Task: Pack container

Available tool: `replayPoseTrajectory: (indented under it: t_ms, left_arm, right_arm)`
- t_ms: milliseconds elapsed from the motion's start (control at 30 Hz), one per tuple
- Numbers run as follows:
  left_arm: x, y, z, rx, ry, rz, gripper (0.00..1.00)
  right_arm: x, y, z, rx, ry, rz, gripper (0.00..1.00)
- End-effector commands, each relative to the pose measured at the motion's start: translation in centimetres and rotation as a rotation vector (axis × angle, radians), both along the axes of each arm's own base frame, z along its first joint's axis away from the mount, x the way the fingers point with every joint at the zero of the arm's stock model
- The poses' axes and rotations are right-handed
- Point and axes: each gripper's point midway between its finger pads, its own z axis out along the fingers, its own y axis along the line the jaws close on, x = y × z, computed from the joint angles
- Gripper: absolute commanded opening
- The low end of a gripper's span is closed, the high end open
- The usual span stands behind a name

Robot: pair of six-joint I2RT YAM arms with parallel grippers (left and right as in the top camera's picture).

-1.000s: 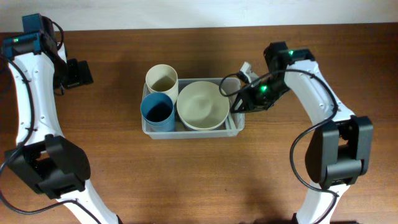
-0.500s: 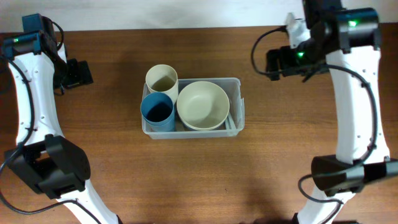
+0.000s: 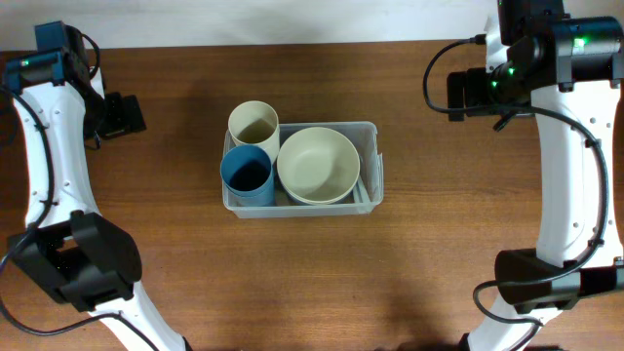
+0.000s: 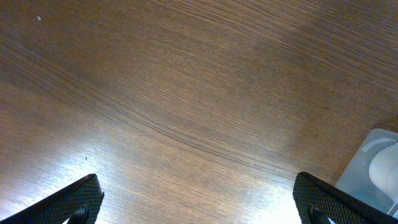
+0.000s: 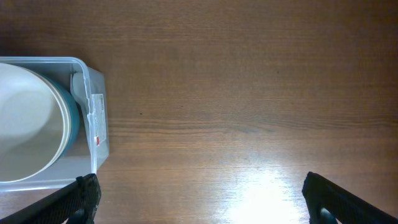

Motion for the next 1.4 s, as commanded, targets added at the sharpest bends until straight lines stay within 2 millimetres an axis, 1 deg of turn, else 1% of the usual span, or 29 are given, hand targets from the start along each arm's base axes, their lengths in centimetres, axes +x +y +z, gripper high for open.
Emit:
replayPoseTrajectory:
  t_ms: [0,167,233,267,300,333,367,400,467,500,567,633,667,700,800,833,867,933,967,1033,1133,1167,1367]
  left_arm:
    - [0.2,0.1,0.6,-0.004,-0.021,0.012,1.00]
    - [0.2,0.1,0.6,-0.004,-0.021,0.012,1.00]
    - [0.2,0.1,0.6,-0.004,-0.021,0.012,1.00]
    - [0.2,0.1,0.6,-0.004,-0.021,0.012,1.00]
    - [0.2,0.1,0.6,-0.004,-0.021,0.012,1.00]
    - [0.2,0.1,0.6,-0.004,-0.021,0.012,1.00]
    - [0.2,0.1,0.6,-0.004,-0.021,0.012,1.00]
    - [0.2,0.1,0.6,-0.004,-0.021,0.012,1.00]
    - [0.2,0.1,0.6,-0.004,-0.021,0.012,1.00]
    - [0.2,0.1,0.6,-0.004,-0.021,0.012,1.00]
    - [0.2,0.1,0.6,-0.004,-0.021,0.012,1.00]
    - [0.2,0.1,0.6,-0.004,-0.021,0.012,1.00]
    - [0.2,0.1,0.6,-0.004,-0.021,0.012,1.00]
    - [0.2,0.1,0.6,-0.004,-0.021,0.012,1.00]
    - [0.2,0.1,0.6,-0.004,-0.021,0.012,1.00]
    - [0.2,0.1,0.6,-0.004,-0.021,0.012,1.00]
    - [0.2,0.1,0.6,-0.004,-0.021,0.012,1.00]
    - [0.2,0.1,0.6,-0.004,-0.021,0.012,1.00]
    - [0.2,0.1,0.6,-0.004,-0.021,0.012,1.00]
    - [0.2,0.1,0.6,-0.004,-0.021,0.012,1.00]
    - [0.2,0.1,0.6,-0.004,-0.021,0.012,1.00]
    - [0.2,0.1,0.6,-0.004,-0.021,0.012,1.00]
    - [0.2,0.1,0.6,-0.004,-0.021,0.012,1.00]
  right_arm:
    - [-0.5,-0.2,1.4,-0.013,-0.037,0.009,0.99]
    - [-0.6,-1.1,1.5,-0.063,-0.037,-0.008,0.99]
    - [-1.1,-0.9,2.4,-0.044,-0.062,-0.003,0.99]
    - [-1.5,-0.6,3.2,-0.026,-0.090,0.003,0.99]
    - [-1.9,-0.1,4.8,0.004,-0.153,0.003,0.99]
    - [-2.2,0.4,7.1,0.041,-0.254,0.017,0.99]
    - [-2.5,0.6,8.8,0.052,-0.323,0.023,0.99]
    - [-3.4,0.6,11.4,0.063,-0.441,0.029,0.99]
    - [-5.1,0.6,13.1,0.067,-0.540,0.031,0.99]
    - [-7.0,0.5,13.1,0.070,-0.620,0.032,0.99]
    - [-8.3,0.4,12.0,0.072,-0.663,0.033,0.99]
    - [-9.6,0.6,9.4,0.086,-0.716,0.045,0.99]
    - [-10.2,0.9,8.0,0.100,-0.746,0.057,0.99]
    - [-10.9,1.4,5.6,0.126,-0.789,0.083,0.99]
    - [-11.8,2.6,1.7,0.178,-0.862,0.139,0.99]
    - [-12.4,3.5,-0.8,0.219,-0.891,0.183,0.99]
    - [-12.7,4.0,-2.3,0.239,-0.903,0.206,0.99]
    - [-13.1,4.7,-4.4,0.269,-0.922,0.242,0.99]
    - [-13.3,5.2,-6.1,0.286,-0.947,0.267,0.99]
    - [-13.7,5.5,-8.0,0.291,-0.990,0.287,0.99]
    - [-14.2,5.9,-9.5,0.296,-1.027,0.307,0.99]
    - [-14.4,6.1,-10.5,0.300,-1.036,0.315,0.99]
    - [-14.8,6.1,-13.1,0.302,-1.044,0.320,0.99]
